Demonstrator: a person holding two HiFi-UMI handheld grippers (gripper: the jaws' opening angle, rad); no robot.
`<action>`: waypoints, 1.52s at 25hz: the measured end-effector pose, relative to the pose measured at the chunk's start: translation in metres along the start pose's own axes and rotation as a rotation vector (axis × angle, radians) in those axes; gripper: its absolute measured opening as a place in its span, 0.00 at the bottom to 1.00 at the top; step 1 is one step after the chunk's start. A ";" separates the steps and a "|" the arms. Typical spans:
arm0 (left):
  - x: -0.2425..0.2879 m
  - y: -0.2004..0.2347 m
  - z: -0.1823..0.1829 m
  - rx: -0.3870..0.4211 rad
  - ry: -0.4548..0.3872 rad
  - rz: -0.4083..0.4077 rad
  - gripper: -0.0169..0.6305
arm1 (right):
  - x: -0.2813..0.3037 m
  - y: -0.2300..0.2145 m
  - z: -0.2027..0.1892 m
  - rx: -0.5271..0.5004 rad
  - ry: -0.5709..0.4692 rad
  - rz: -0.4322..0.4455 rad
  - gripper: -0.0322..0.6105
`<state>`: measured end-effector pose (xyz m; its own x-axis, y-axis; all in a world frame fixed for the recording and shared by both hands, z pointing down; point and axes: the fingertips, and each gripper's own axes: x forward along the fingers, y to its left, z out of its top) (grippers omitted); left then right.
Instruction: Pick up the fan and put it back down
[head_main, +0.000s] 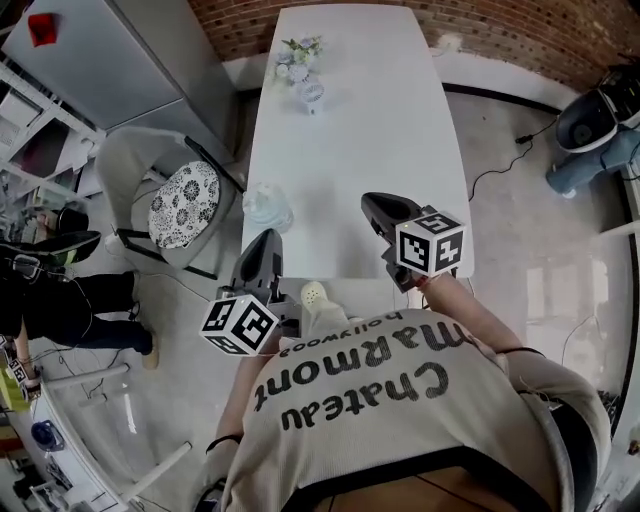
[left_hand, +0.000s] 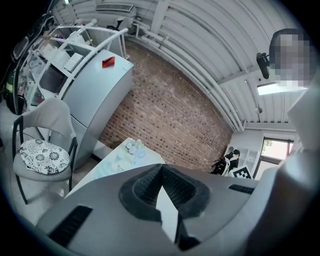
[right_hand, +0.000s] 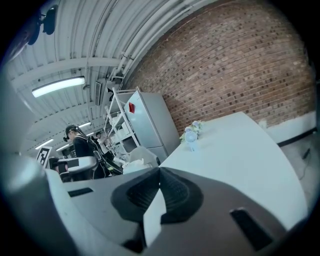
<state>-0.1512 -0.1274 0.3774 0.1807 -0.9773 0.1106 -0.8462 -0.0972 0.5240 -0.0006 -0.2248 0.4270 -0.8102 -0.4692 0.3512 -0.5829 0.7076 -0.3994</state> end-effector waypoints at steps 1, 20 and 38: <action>0.003 0.002 0.003 -0.003 0.002 -0.010 0.03 | 0.004 -0.001 0.003 0.003 -0.002 -0.005 0.05; 0.060 0.085 0.117 0.041 -0.073 -0.049 0.03 | 0.103 -0.022 0.083 0.053 -0.116 -0.092 0.16; 0.090 0.158 0.122 -0.024 -0.030 -0.043 0.03 | 0.179 -0.058 0.095 0.015 -0.006 -0.176 0.37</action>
<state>-0.3298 -0.2536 0.3673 0.2018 -0.9774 0.0624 -0.8258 -0.1355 0.5475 -0.1176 -0.4004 0.4327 -0.6960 -0.5885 0.4114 -0.7165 0.6063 -0.3449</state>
